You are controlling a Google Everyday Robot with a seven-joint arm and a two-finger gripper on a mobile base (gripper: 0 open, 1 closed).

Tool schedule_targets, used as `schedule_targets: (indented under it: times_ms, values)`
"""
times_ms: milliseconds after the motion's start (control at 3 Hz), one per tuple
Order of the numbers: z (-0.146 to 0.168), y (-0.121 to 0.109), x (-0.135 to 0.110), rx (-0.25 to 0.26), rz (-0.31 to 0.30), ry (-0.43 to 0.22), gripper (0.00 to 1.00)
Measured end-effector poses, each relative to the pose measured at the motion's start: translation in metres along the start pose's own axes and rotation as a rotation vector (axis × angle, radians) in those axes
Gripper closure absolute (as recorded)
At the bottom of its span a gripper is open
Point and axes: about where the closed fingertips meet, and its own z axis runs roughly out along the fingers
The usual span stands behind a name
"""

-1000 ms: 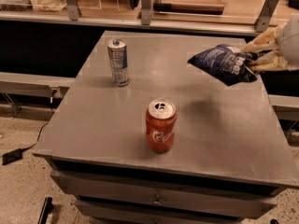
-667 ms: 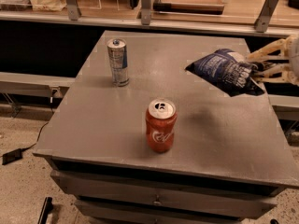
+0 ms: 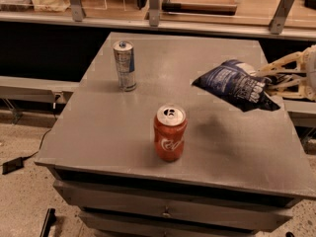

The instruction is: Move blue chip bag near coke can

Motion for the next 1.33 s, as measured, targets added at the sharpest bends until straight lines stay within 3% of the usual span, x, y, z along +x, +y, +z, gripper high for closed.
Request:
schedule_targets:
  times_ms: [667, 1333]
  values:
    - [0.023, 0.028, -0.032, 0.05, -0.022, -0.092, 1.0]
    - [0.04, 0.04, -0.051, 0.06, -0.026, -0.123, 1.0]
